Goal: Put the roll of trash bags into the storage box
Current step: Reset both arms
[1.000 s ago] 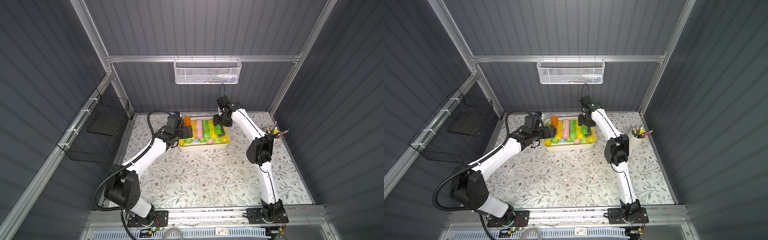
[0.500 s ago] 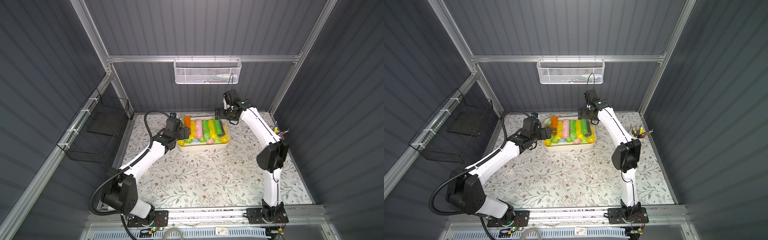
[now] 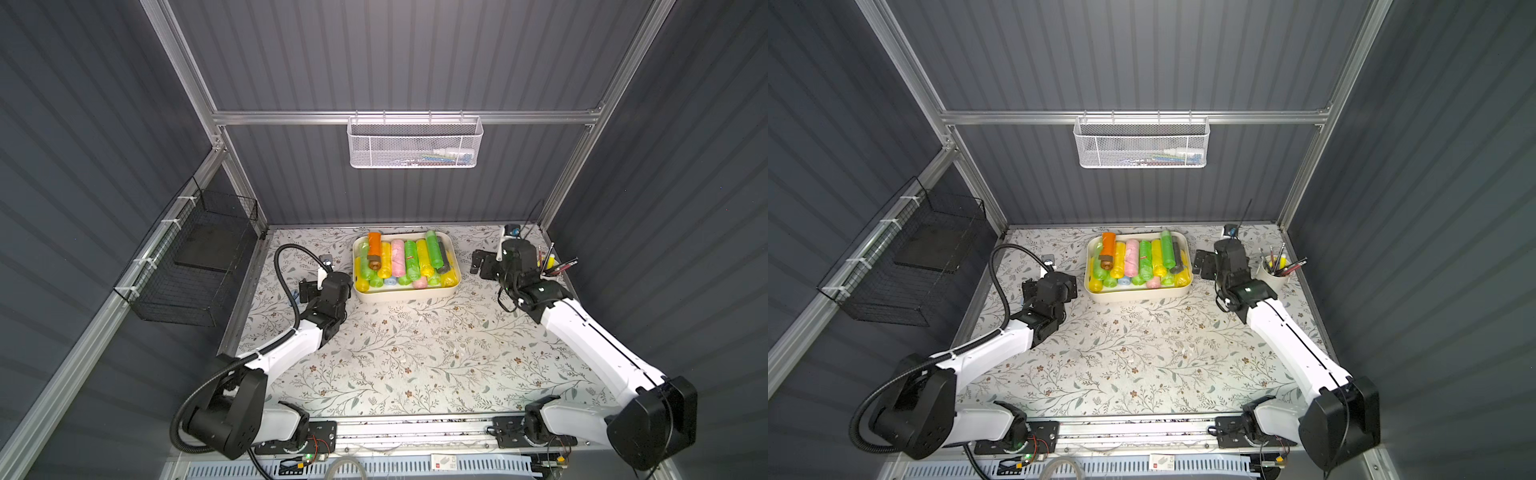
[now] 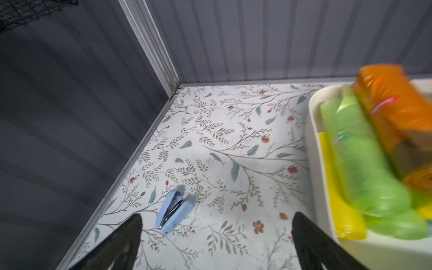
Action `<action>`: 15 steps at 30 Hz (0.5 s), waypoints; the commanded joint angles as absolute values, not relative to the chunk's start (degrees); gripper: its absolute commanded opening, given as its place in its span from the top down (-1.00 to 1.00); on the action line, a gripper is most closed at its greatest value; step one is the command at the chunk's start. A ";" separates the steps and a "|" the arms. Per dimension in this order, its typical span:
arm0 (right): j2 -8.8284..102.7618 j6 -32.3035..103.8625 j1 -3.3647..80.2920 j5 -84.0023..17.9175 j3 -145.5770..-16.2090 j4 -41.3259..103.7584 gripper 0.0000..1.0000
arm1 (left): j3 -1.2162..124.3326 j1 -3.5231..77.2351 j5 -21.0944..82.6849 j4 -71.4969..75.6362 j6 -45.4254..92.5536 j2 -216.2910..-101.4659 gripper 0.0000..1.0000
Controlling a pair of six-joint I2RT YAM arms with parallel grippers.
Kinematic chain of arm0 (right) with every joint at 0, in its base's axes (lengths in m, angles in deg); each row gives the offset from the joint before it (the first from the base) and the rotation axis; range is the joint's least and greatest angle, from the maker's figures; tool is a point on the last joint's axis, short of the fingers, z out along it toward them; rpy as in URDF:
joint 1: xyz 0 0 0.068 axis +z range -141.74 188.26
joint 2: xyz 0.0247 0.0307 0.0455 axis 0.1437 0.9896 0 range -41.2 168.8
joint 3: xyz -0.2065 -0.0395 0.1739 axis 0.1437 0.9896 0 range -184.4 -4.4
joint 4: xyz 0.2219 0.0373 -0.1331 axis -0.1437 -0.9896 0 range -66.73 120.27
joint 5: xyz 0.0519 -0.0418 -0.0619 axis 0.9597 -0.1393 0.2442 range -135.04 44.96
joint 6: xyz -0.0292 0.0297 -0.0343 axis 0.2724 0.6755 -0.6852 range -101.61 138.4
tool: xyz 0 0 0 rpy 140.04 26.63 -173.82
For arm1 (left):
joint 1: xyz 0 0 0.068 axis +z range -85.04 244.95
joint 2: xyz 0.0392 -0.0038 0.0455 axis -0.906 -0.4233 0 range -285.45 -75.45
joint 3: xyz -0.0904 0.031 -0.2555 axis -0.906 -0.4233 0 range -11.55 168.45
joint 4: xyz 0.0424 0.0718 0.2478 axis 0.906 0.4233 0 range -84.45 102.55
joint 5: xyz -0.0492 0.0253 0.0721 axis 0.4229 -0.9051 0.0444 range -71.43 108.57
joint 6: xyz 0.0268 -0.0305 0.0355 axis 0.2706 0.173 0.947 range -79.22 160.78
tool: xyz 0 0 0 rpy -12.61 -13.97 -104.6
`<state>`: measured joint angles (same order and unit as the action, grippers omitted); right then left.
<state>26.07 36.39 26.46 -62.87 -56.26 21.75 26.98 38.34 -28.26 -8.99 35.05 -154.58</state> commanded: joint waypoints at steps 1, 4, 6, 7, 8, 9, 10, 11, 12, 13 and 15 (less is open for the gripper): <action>17.19 33.04 25.07 -68.33 -45.21 38.71 -0.98 | 24.93 38.85 -34.59 -20.41 41.99 -156.23 -1.00; 10.53 29.01 24.26 -72.97 -36.76 45.29 -0.99 | 19.77 39.50 -31.17 -30.95 48.03 -157.54 -1.00; 8.31 30.20 22.49 -73.82 -34.72 43.28 -0.98 | 17.43 39.94 -30.13 -35.94 53.11 -159.38 -1.00; 7.88 30.92 21.28 -72.60 -34.26 41.62 -0.98 | 16.78 40.21 -30.18 -37.82 55.22 -160.40 -1.00; 7.98 31.26 20.32 -71.61 -33.68 41.09 -0.98 | 16.01 40.39 -30.08 -39.56 56.54 -161.08 -1.00; 8.29 31.12 19.98 -71.70 -33.06 41.53 -0.98 | 15.16 40.46 -29.64 -40.89 56.97 -160.99 -1.00; 8.97 30.82 19.86 -72.84 -32.08 42.74 -0.98 | 13.95 40.75 -27.97 -42.30 57.20 -160.58 -1.00; 9.77 30.17 19.91 -73.99 -31.11 44.46 -0.98 | 12.91 41.35 -26.59 -43.64 57.09 -160.35 -1.00; 10.48 29.85 19.89 -74.80 -30.25 46.01 -0.98 | 12.35 42.13 -25.83 -44.99 56.76 -160.86 -1.00; 11.39 29.53 19.86 -75.75 -29.40 48.01 -0.98 | 11.90 43.14 -25.01 -46.74 56.29 -162.24 -1.00; 13.63 27.78 19.78 -76.55 -27.44 52.34 -0.98 | 12.32 44.47 -24.04 -48.55 55.87 -166.21 -1.00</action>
<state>11.55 30.38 19.97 -73.55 -29.61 45.38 12.40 42.85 -26.43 -40.86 54.28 -162.73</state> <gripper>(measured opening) 0.991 0.999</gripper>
